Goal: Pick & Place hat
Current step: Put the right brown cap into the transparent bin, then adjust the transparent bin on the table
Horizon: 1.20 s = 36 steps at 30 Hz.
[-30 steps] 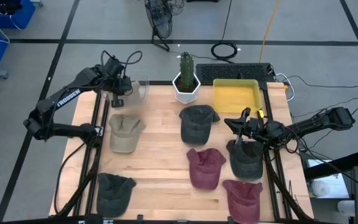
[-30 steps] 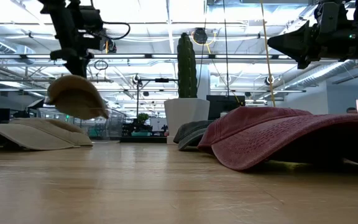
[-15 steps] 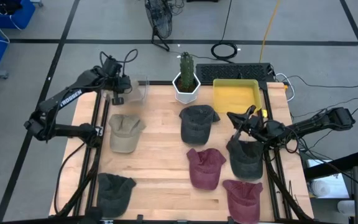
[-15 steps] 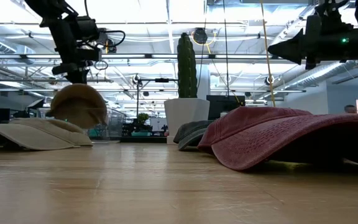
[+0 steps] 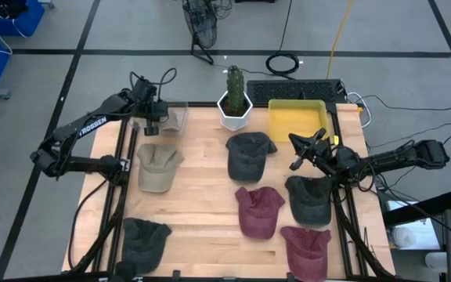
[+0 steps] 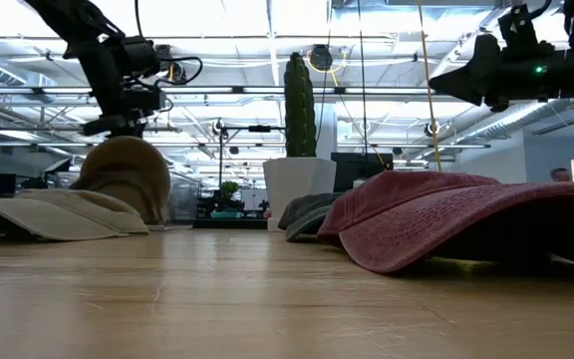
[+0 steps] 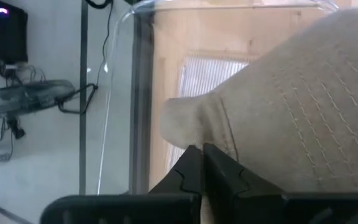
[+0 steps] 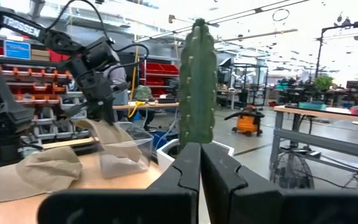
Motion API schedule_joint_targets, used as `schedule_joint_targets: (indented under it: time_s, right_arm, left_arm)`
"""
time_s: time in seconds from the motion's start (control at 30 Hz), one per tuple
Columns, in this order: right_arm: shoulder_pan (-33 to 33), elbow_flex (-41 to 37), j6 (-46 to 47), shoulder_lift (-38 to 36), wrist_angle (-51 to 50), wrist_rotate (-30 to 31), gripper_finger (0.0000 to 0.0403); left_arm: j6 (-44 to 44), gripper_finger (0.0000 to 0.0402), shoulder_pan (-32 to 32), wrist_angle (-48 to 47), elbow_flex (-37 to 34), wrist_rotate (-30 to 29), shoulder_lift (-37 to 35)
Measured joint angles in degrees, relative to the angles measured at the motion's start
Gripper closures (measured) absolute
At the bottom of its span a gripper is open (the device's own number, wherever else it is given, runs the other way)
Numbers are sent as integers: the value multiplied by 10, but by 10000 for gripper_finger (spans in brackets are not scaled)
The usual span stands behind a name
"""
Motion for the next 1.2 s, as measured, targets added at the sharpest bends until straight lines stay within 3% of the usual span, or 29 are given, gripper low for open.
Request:
schedule_joint_targets:
  time_s: [0.13,0.33,0.53,0.67,0.83,0.97,1.2]
  right_arm:
    - [-7,0,1,0,0,0,399]
    - [-7,0,11,0,0,0,399]
    - [-7,0,13,0,-1,0,399]
    - [-7,0,14,0,-1,0,399]
    - [-7,0,14,0,-1,0,399]
    - [-7,0,14,0,-1,0,399]
    - [-7,0,14,0,-1,-1,399]
  left_arm:
    - [-17,375,-4,28,0,3,0]
    - [-44,394,-10,82,0,40,0]
    - [-65,372,-10,87,0,39,0]
    - [-107,370,-10,87,0,19,0]
    - [-157,366,-10,85,0,-49,0]
    - [-179,334,-10,58,0,-76,0]
    - [-194,243,-16,41,0,-121,-2]
